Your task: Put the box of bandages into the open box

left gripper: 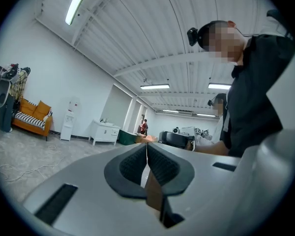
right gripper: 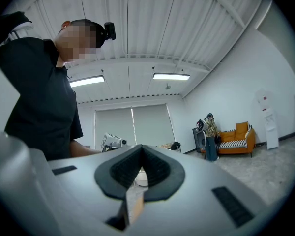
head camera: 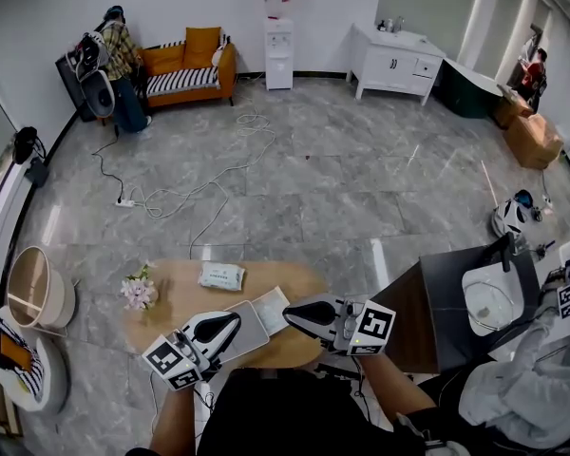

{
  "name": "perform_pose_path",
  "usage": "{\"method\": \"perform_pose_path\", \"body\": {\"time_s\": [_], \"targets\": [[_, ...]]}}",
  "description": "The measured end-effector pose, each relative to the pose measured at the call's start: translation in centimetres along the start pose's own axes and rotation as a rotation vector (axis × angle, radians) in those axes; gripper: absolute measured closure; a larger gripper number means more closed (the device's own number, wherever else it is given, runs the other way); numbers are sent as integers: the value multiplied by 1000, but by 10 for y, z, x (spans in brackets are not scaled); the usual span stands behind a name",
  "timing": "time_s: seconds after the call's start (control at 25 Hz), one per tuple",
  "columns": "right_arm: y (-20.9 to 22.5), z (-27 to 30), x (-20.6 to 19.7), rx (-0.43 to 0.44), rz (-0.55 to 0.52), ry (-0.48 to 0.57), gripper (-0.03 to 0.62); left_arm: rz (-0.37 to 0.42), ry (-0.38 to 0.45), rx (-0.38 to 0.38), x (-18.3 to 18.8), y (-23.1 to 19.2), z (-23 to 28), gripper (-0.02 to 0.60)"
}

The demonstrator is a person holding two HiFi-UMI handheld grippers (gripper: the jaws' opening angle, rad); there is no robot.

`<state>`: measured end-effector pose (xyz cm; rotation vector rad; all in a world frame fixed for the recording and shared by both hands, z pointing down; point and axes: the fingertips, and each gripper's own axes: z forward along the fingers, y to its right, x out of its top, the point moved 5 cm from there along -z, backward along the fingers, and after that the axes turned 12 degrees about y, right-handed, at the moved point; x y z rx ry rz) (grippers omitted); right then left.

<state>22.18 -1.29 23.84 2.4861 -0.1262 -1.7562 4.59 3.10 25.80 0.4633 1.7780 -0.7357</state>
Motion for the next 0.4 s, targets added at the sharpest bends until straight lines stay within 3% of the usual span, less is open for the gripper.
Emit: {"method": "perform_pose_path", "body": {"time_s": [0.4], "targets": [[12,-6,-7,-51,-10,-1,585,3,4,56,-6,-6,3,563]]}}
